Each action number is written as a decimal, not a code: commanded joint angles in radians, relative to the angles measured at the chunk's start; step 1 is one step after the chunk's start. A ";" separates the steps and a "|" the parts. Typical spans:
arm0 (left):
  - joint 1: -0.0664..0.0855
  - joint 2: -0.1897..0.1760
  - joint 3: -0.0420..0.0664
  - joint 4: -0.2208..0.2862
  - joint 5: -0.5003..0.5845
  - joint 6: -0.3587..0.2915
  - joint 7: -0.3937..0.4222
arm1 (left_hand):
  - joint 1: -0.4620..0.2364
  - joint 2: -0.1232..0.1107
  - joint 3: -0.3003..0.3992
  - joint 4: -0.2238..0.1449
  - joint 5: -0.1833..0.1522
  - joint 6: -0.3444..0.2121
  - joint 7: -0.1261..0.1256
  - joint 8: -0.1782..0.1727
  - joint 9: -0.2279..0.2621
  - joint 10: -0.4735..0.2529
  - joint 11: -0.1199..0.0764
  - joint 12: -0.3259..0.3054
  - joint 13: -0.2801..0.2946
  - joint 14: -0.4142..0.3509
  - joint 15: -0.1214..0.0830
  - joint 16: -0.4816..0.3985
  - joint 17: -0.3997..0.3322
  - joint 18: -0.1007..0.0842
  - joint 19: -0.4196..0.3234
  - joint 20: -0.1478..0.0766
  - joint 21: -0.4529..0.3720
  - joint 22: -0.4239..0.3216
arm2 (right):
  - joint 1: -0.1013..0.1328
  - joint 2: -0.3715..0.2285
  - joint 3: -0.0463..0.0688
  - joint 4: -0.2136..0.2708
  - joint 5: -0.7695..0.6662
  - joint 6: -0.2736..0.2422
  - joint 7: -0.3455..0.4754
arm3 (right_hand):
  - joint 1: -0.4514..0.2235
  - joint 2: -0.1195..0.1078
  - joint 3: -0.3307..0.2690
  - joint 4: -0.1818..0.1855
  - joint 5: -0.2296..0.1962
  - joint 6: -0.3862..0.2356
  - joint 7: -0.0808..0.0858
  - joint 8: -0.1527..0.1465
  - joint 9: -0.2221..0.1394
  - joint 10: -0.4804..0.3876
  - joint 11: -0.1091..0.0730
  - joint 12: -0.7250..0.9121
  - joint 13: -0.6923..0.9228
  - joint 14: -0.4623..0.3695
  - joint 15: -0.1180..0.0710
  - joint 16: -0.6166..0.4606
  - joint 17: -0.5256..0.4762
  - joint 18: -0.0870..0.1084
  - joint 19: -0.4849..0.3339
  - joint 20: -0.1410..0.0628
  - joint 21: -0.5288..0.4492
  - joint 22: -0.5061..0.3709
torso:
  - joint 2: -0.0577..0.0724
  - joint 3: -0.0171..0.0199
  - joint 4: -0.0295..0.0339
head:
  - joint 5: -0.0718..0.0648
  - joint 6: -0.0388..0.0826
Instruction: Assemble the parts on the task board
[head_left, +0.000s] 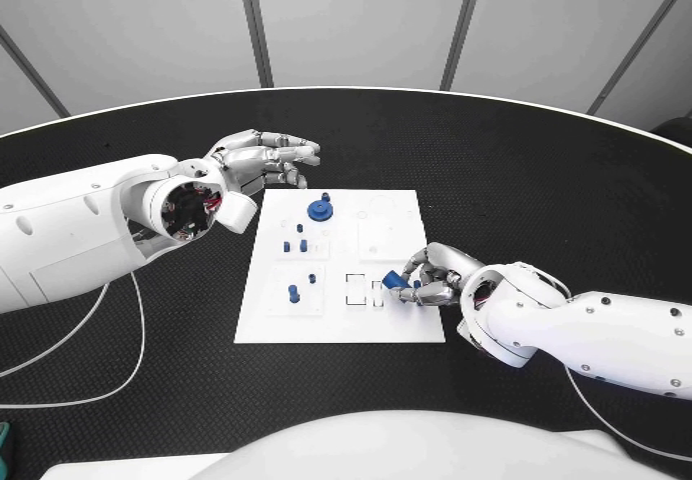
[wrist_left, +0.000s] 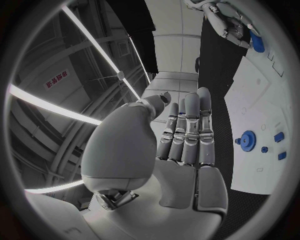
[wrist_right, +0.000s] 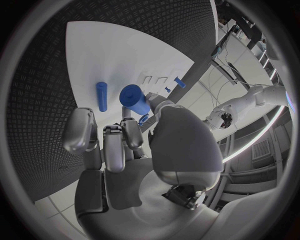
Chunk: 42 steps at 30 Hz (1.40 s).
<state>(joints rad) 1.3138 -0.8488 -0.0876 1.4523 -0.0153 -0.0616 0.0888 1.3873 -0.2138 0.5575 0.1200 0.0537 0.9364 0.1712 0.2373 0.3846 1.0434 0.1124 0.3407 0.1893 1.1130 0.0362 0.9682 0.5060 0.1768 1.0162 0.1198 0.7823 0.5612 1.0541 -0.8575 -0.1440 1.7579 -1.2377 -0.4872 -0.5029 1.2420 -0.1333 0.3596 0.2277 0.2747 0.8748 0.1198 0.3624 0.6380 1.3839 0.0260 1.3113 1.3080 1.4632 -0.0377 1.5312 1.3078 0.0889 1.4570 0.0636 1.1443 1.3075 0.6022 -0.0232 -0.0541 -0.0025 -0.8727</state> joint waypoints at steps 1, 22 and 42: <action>0.000 0.003 0.000 -0.002 0.000 0.002 0.000 | 0.001 0.010 -0.007 0.001 -0.005 -0.002 0.006 0.003 0.002 -0.007 -0.002 0.005 0.001 -0.007 0.001 0.000 0.002 0.007 0.002 0.007 -0.004 -0.001 | 0.000 -0.004 0.001 0.019 0.003 -0.012 0.003 | -0.011 -0.001 0.008 0.001 0.007 0.024 -0.013 0.007 0.004 0.009 0.001 0.008 0.023 0.092 -0.005 0.004 0.185 -0.013 0.008 -0.003 0.006 0.092 | 0.000 -0.0010 0.0017 | -0.003 0.000; 0.000 0.010 0.000 -0.007 0.000 0.008 -0.004 | 0.001 0.010 -0.007 0.001 -0.005 -0.002 0.006 0.003 0.002 -0.007 -0.002 0.005 0.001 -0.007 0.001 0.000 0.002 0.007 0.002 0.007 -0.004 -0.001 | 0.001 0.107 0.003 -0.049 0.046 0.063 0.026 | -0.127 0.001 0.021 0.059 -0.003 0.073 -0.029 0.025 0.013 0.027 -0.012 0.016 0.037 0.092 -0.015 0.005 0.186 -0.014 0.012 -0.010 0.016 0.103 | 0.002 -0.0044 0.0032 | 0.006 0.000; 0.000 0.004 0.000 -0.001 0.000 0.005 -0.005 | 0.001 0.010 -0.007 0.001 -0.005 -0.002 0.006 0.004 0.002 -0.008 -0.002 0.005 0.001 -0.007 0.001 0.000 0.002 0.007 0.002 0.007 -0.004 -0.002 | 0.004 0.161 0.009 -0.090 0.049 0.040 0.025 | -0.166 0.011 0.024 0.058 -0.007 0.101 -0.043 0.050 0.027 0.039 -0.024 0.023 0.047 0.093 -0.025 0.006 0.188 -0.015 0.013 -0.019 0.020 0.108 | 0.005 -0.0005 0.0019 | 0.015 0.000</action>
<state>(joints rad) 1.3138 -0.8448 -0.0878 1.4512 -0.0154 -0.0564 0.0838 1.3874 -0.2139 0.5576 0.1200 0.0537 0.9364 0.1712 0.2373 0.3845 1.0434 0.1125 0.3407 0.1893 1.1130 0.0361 0.9682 0.5065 0.1768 1.0162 0.1198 0.7823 0.5606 1.0577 -0.6973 -0.1360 1.6678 -1.1891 -0.4461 -0.4778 1.0851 -0.1205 0.3821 0.2822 0.2709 0.9440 0.1030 0.4088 0.6656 1.4182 0.0043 1.3293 1.3075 1.4670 -0.0559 1.5311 1.3074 0.0895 1.4671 0.0535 1.1586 1.3074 0.6054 -0.0240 -0.0523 0.0114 -0.8727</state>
